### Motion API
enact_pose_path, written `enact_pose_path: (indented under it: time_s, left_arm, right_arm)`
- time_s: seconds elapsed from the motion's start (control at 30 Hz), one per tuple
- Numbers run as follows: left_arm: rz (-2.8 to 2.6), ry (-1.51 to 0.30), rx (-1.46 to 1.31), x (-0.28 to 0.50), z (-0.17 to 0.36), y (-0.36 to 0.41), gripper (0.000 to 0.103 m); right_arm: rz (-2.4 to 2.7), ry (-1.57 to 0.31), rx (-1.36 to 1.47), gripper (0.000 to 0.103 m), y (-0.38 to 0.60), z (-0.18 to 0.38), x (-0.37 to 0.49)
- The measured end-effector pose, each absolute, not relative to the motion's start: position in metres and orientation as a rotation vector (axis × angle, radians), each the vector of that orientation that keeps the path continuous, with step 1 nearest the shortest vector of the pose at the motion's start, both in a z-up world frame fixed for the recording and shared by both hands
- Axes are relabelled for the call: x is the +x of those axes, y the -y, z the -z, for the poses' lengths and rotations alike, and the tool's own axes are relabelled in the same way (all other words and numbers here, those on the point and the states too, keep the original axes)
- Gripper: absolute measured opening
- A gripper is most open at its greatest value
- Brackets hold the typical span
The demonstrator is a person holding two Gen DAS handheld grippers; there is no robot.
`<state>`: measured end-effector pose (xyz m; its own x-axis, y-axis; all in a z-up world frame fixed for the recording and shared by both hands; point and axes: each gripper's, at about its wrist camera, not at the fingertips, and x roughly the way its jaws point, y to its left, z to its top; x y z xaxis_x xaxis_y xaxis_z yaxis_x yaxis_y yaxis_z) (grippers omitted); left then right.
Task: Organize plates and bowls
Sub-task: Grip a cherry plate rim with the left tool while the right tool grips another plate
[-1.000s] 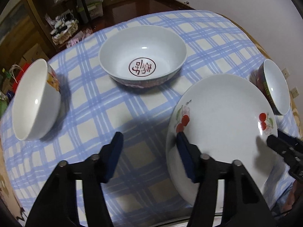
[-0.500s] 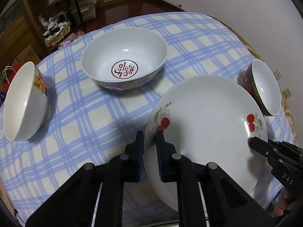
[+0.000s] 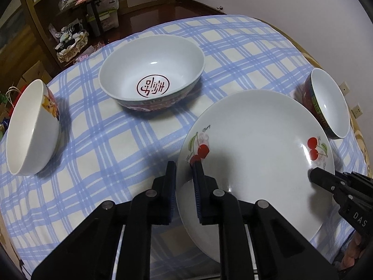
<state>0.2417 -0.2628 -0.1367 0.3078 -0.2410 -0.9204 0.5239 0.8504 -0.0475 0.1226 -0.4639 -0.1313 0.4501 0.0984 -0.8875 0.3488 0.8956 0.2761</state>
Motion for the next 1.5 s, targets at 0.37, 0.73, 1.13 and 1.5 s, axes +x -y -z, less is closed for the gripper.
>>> enact_pose_path:
  time_s: [0.37,0.73,1.13,1.5]
  left_arm:
    - [0.529,-1.157,0.246,0.242,0.142,0.259,0.017]
    - [0.531,-1.251,0.211,0.247,0.138,0.252,0.017]
    - [0.55,-1.253,0.189,0.234,0.124,0.235,0.013]
    - [0.529,-1.235,0.178,0.218,0.098,0.216,0.013]
  right_arm:
    - [0.138,-1.115,0.488,0.015,0.462,0.136,0.123]
    - [0.147,-1.068,0.461,0.015,0.457,0.121,0.118]
    - [0.152,-1.066,0.464,0.015,0.452,0.115,0.11]
    - [0.119,-1.03,0.499,0.015,0.445,0.102,0.098]
